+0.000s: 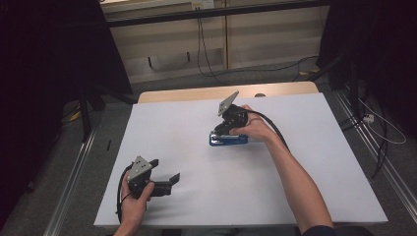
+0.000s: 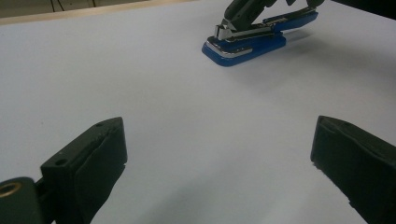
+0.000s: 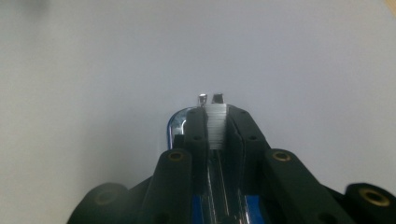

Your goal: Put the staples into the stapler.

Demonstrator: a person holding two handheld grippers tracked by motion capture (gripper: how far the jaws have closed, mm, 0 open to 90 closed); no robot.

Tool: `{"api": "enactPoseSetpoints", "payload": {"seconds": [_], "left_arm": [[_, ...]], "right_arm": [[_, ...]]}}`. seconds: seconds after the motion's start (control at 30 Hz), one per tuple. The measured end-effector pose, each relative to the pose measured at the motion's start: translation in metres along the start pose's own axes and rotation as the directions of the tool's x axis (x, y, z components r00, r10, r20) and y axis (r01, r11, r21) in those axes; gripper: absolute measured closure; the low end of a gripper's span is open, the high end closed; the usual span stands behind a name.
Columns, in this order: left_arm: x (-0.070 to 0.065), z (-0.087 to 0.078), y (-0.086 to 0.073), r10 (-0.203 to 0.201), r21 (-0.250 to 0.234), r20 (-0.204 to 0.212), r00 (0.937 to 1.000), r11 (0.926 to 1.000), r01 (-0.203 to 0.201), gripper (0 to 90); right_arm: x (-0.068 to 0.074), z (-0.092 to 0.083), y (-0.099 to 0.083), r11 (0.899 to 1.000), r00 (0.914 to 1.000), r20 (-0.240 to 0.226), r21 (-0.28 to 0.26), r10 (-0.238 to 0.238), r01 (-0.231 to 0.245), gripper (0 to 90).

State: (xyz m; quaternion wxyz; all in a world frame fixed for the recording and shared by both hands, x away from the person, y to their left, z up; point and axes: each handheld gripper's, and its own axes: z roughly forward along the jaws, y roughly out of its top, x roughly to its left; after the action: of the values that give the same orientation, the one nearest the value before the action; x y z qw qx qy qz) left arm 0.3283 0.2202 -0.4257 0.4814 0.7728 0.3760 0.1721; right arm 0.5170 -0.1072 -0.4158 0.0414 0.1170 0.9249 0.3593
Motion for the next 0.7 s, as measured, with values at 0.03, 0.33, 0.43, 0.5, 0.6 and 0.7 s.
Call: {"api": "enactPoseSetpoints", "payload": {"seconds": [0.03, 0.33, 0.43, 0.5, 0.6, 0.7], "left_arm": [[0.0002, 0.0, 0.0, 0.0, 0.0, 0.0, 1.0, 1.0, 0.0, 3.8], [-0.0006, 0.0003, 0.0003, 0.005, 0.002, 0.001, 1.0, 1.0, -0.005, 3.7], [-0.0002, 0.0, 0.0005, 0.008, 0.0, 0.001, 1.0, 1.0, -0.008, 3.8], [-0.0003, 0.0, 0.0002, 0.003, -0.002, 0.002, 1.0, 1.0, -0.003, 3.8], [-0.0002, 0.0002, 0.0002, 0.003, -0.001, 0.003, 1.0, 1.0, -0.003, 3.7], [-0.0005, 0.0002, 0.0003, 0.004, 0.0, 0.003, 1.0, 1.0, -0.004, 3.7]], "right_arm": [[0.0001, 0.0, 0.0001, 1.0, 1.0, -0.001, 0.0, -0.001, 0.001, 78.9], [0.0, 0.0008, -0.0001, 1.0, 0.9999, 0.0, 0.006, -0.011, 0.011, 79.0], [-0.0003, 0.0009, -0.0005, 1.0, 1.0, -0.004, 0.004, -0.002, 0.002, 78.9], [-0.0009, 0.0011, -0.001, 1.0, 1.0, -0.006, -0.001, 0.0, 0.0, 78.9], [-0.0007, 0.0017, -0.001, 1.0, 1.0, -0.005, 0.006, 0.0, 0.0, 78.9], [-0.0007, 0.0018, -0.0011, 1.0, 1.0, -0.006, 0.006, 0.0, 0.0, 78.9]]}}
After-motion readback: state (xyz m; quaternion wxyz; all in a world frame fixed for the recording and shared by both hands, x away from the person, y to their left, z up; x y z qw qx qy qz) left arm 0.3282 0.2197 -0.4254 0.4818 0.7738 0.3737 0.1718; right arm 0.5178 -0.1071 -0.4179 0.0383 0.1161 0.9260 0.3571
